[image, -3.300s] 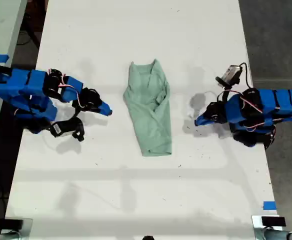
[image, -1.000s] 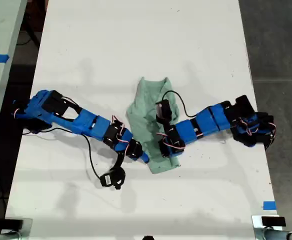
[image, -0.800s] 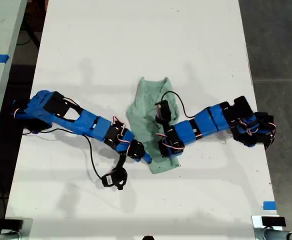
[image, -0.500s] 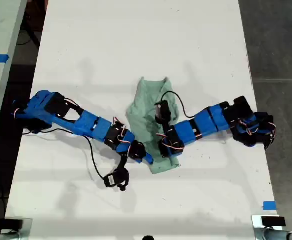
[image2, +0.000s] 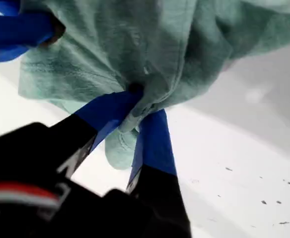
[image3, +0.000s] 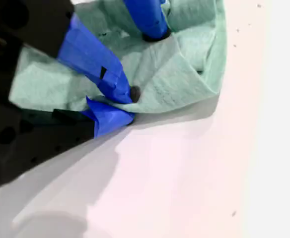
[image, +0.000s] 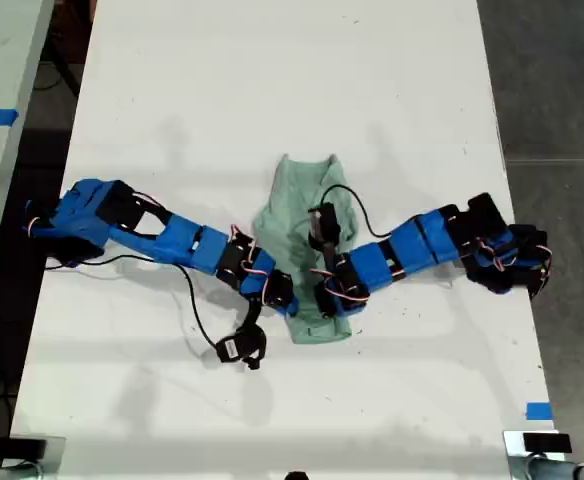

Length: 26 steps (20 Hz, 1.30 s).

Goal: Fold t shirt

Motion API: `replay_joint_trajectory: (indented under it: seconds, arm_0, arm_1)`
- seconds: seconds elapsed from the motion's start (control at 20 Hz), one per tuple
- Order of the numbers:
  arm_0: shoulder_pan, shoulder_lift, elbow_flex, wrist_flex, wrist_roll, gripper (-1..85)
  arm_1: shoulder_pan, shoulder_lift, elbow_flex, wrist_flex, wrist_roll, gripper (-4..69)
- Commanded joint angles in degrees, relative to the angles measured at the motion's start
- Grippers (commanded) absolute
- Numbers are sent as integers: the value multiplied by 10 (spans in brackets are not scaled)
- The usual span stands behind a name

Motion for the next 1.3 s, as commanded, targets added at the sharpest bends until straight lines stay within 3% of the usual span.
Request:
replay_joint_trajectory:
  seconds: [0.0,0.15,0.3,0.45,0.5,0.55,0.65,0.75,0.9,0.95,1.0,1.05,1.2,1.25]
  arm_0:
    - [47,106,3,71,-20,-3]
    - [21,220,16,143,-14,-3]
    - [-94,290,21,199,43,-3]
    - [-217,305,18,205,103,-3]
    - [-250,297,18,199,117,-3]
    - [-284,286,18,198,118,50]
    - [-346,250,18,215,106,134]
    - [-408,236,17,265,99,184]
    - [-456,287,18,322,105,206]
    - [-458,320,18,333,112,196]
    - [-451,364,20,335,154,112]
    - [-427,422,25,345,166,-2]
    - [-268,643,184,327,150,-2]
    - [-204,746,330,245,135,-3]
  arm_1:
    - [-22,53,-60,-13,-27,-16]
    - [12,148,-57,-13,-53,-16]
    - [101,236,-46,-12,-115,-16]
    - [226,289,-9,11,-161,-19]
    - [272,297,4,23,-170,18]
    - [316,298,11,25,-192,110]
    - [402,284,17,47,-246,380]
    - [491,284,25,122,-263,353]
    - [574,361,113,146,-303,367]
    - [584,403,147,147,-310,377]
    - [583,455,185,147,-312,340]
    - [561,523,229,142,-295,-18]
    - [347,740,434,33,-175,-20]
    - [285,806,528,-19,-138,-20]
